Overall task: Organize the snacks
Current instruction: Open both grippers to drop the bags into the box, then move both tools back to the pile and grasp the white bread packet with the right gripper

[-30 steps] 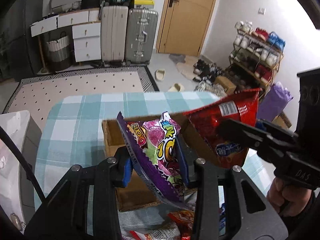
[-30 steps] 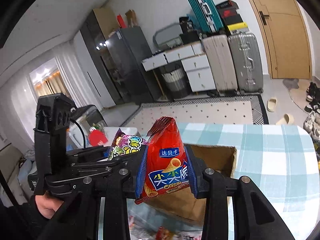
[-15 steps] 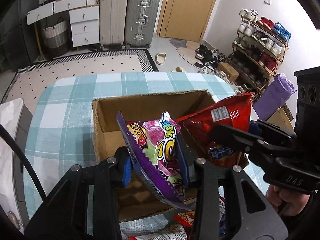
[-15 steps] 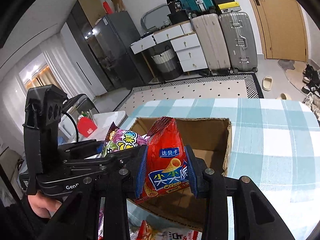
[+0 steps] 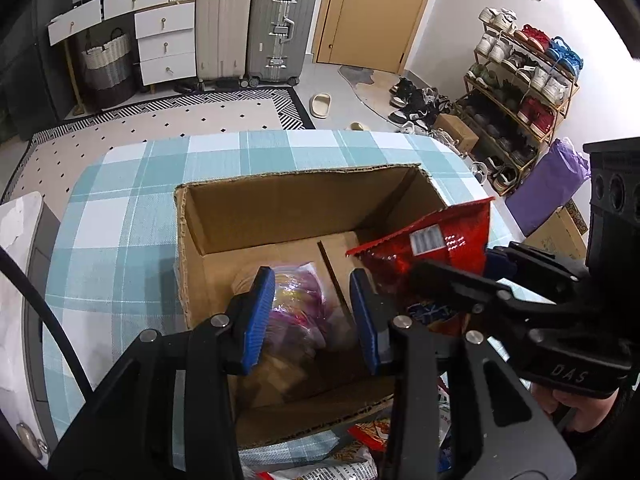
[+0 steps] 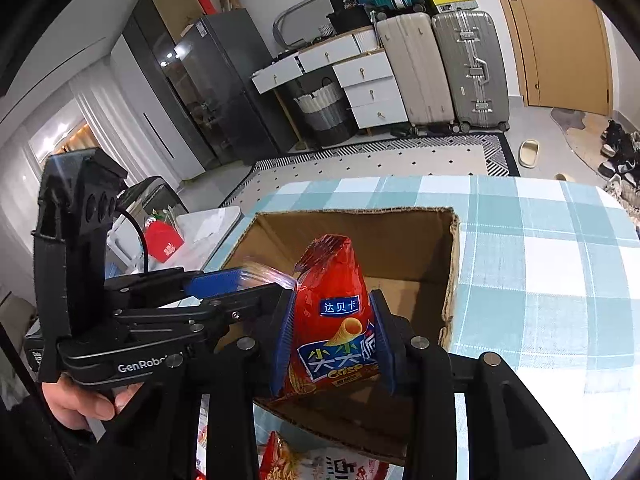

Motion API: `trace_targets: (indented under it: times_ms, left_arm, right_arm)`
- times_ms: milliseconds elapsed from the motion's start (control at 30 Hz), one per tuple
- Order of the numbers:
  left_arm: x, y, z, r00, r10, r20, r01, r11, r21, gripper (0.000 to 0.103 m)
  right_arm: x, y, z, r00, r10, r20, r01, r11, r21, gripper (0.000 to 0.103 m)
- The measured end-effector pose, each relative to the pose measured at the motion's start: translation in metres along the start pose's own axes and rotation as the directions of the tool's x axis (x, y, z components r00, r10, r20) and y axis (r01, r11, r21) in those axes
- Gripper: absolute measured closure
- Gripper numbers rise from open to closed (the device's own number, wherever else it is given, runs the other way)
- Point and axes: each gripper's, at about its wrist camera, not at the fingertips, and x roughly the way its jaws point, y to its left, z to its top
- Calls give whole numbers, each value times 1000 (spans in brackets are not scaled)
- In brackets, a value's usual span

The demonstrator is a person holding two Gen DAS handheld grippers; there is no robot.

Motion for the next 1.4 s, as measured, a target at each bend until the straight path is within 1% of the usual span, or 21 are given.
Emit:
trace_targets:
  times_ms: [67,100,133,200,333,467,533,600,633,700,767,800,833,900,967,1067,1100,1167,1233,1300,1400]
  left_arm:
    - [-4,1,1,1000,7,1,-7,1000,-7,66]
    - [-6,1,1,1000,1,3,-1,1000,-13,65]
    - [-10,2,0,1000,-1,2,1,1000,-17,64]
    - [-17,1,-2,1000,4,5,-4,1000,-18,64]
    - [-40,-5,-10,999,30,44,-30,1000,2,63]
    - [-66,-13,-20,994,69,90,-70,997,18,63]
    - [-82,-18,-27,990,81,115,-84,996,25,62]
    - [-96,-22,-33,985,100,140,-104,994,27,52]
    - [-105,-24,-37,981,112,159,-118,993,27,48]
    - [-120,-28,-44,973,125,195,-133,991,28,39]
    - [-138,-33,-53,963,145,229,-156,987,34,34]
    - [-144,-36,-57,959,150,241,-163,986,37,30]
    - [-153,-41,-62,955,151,256,-167,985,41,28]
    - [-166,-46,-69,951,144,275,-162,986,42,25]
    - [-179,-52,-77,948,134,290,-153,987,45,25]
    - [-199,-63,-92,938,134,321,-159,986,52,24]
    - [-207,-67,-98,931,139,339,-168,984,57,23]
    - [-219,-76,-107,921,143,363,-180,981,70,22]
    - [-229,-81,-117,914,147,377,-188,979,75,21]
    - [-238,-87,-128,914,136,382,-178,981,77,21]
    - [-248,-91,-143,920,105,379,-143,987,72,20]
  right_arm:
    - [0,2,0,1000,-17,-1,17,1000,-9,66]
    - [-1,3,0,1000,-22,1,22,1000,-12,63]
    - [-2,4,0,1000,-23,0,23,1000,-13,56]
    - [-5,5,0,999,-41,7,41,999,-11,48]
    - [-17,14,0,998,-59,32,60,997,-44,48]
    - [-37,24,-3,997,-37,71,41,998,-50,48]
    - [-51,33,-6,995,-35,97,42,997,-68,45]
    - [-66,43,-11,992,-37,124,49,994,-94,38]
    - [-74,48,-14,989,-37,141,52,993,-107,36]
    - [-89,58,-19,984,-36,174,60,989,-134,32]
    - [-109,68,-27,976,-33,215,68,985,-160,26]
    - [-118,72,-32,971,-28,237,68,984,-164,18]
    - [-125,74,-34,967,-26,254,69,984,-163,13]
    - [-144,78,-44,951,-19,307,66,988,-143,10]
    - [-157,79,-53,942,-17,335,62,990,-123,6]
    - [-177,81,-69,929,4,369,40,993,-113,4]
    - [-183,82,-75,925,15,380,29,994,-110,3]
    - [-199,81,-91,906,40,422,-8,997,-78,1]
    - [-210,80,-102,893,52,447,-30,998,-56,1]
    - [-219,80,-113,881,43,472,-23,999,-47,1]
    - [-229,82,-133,871,9,491,19,998,-52,1]
